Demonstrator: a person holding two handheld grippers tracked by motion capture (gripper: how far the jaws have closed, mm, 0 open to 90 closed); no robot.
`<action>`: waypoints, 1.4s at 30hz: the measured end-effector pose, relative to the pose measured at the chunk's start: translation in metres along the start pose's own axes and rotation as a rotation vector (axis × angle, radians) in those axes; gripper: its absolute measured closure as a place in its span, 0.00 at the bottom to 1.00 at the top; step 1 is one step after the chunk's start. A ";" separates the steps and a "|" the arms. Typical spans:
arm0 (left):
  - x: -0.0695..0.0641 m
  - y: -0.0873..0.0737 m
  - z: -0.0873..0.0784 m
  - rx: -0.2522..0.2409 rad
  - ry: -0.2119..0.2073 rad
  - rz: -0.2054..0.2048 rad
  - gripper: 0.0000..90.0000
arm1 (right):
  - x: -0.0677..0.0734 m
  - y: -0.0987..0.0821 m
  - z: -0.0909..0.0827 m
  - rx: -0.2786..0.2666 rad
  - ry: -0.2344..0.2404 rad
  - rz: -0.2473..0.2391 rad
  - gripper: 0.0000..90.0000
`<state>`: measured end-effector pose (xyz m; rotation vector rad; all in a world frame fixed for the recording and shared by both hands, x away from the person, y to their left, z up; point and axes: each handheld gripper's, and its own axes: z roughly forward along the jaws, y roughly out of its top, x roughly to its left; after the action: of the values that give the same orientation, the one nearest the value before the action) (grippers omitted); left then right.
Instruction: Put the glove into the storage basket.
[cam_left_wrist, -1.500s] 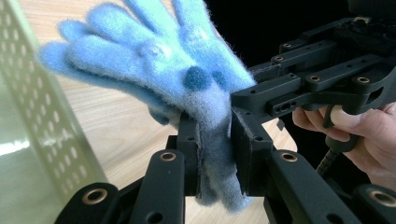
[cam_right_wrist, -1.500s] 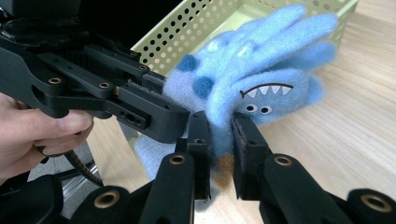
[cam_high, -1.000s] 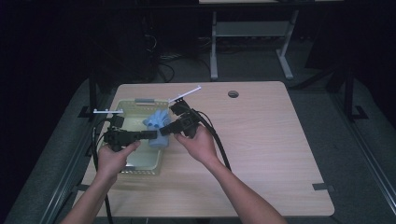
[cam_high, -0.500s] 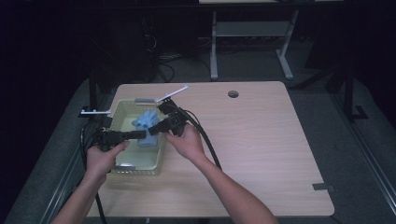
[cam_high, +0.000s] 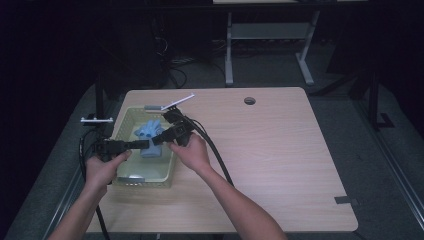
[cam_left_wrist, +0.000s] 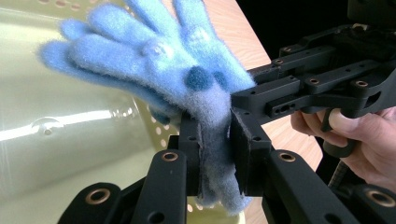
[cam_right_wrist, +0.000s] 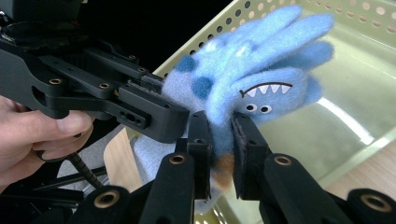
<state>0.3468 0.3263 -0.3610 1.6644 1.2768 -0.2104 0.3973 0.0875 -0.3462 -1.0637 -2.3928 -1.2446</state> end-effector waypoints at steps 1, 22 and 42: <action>0.001 0.000 0.000 -0.001 -0.002 -0.006 0.84 | -0.001 0.000 0.001 0.001 0.002 0.005 0.88; 0.021 0.000 -0.002 0.039 0.027 -0.023 0.85 | -0.009 0.000 0.025 0.014 0.025 0.039 0.87; 0.046 -0.002 0.009 0.155 0.121 -0.030 0.85 | -0.026 -0.011 0.064 0.050 0.032 0.094 0.86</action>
<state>0.3685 0.3487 -0.3963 1.8129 1.4064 -0.2351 0.4155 0.1208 -0.4050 -1.1187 -2.3101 -1.1552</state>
